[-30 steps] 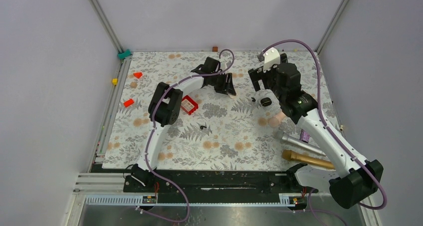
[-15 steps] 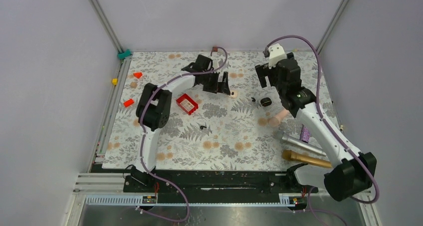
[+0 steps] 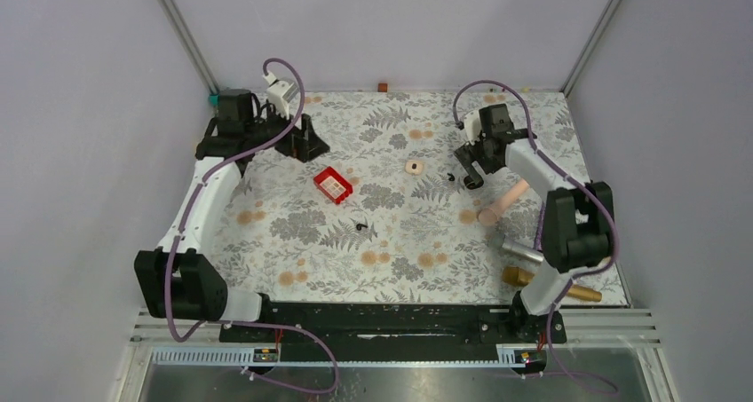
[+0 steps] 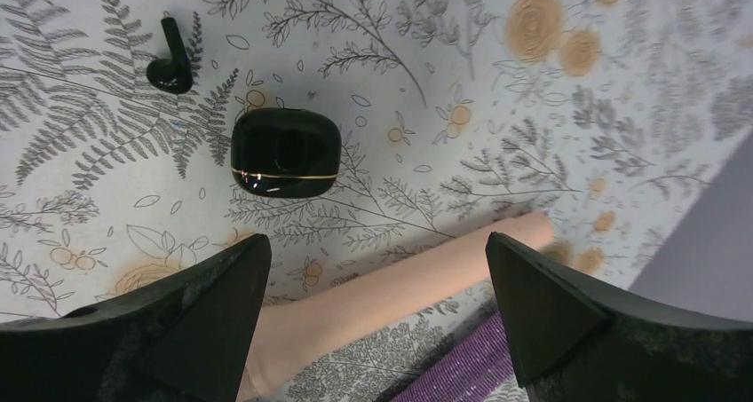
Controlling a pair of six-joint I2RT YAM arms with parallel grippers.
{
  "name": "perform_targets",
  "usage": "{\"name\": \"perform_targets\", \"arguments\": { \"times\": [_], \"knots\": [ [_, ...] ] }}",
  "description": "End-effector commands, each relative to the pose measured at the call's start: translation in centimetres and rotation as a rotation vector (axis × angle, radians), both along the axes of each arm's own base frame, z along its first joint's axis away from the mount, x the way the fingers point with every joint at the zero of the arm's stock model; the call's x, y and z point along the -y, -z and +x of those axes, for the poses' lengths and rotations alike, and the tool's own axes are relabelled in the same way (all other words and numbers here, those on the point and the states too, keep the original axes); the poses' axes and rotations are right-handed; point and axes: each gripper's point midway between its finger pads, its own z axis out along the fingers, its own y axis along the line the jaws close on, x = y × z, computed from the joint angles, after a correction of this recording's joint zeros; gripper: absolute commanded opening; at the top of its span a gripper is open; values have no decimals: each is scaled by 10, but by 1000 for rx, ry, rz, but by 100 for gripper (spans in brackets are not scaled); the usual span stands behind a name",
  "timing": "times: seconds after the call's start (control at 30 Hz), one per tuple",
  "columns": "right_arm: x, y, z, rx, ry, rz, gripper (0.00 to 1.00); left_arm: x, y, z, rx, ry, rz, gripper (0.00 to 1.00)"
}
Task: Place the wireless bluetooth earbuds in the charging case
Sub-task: Pick up the charging case at the center of the board.
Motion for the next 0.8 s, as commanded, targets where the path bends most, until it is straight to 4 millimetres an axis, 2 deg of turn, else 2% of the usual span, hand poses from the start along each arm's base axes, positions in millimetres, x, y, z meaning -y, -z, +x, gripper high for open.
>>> {"name": "perform_targets", "arguments": {
  "times": [0.0,0.1,0.27,0.5,0.6,0.77],
  "knots": [
    [-11,12,1,-157,-14,103,99,5,50,-37,-126,156,-42,99],
    [-22,22,2,-240,-20,159,100,8,64,-40,-173,163,-81,99],
    [-31,44,1,-379,-22,182,99,8,65,-38,-190,164,-71,99],
    [-21,66,4,-463,29,124,99,7,69,-42,-183,176,-64,99],
    [-20,66,5,-470,29,116,99,8,67,-42,-181,178,-68,98],
    [-18,65,5,-526,22,91,91,8,65,-42,-177,174,-68,99]
  ]
}}
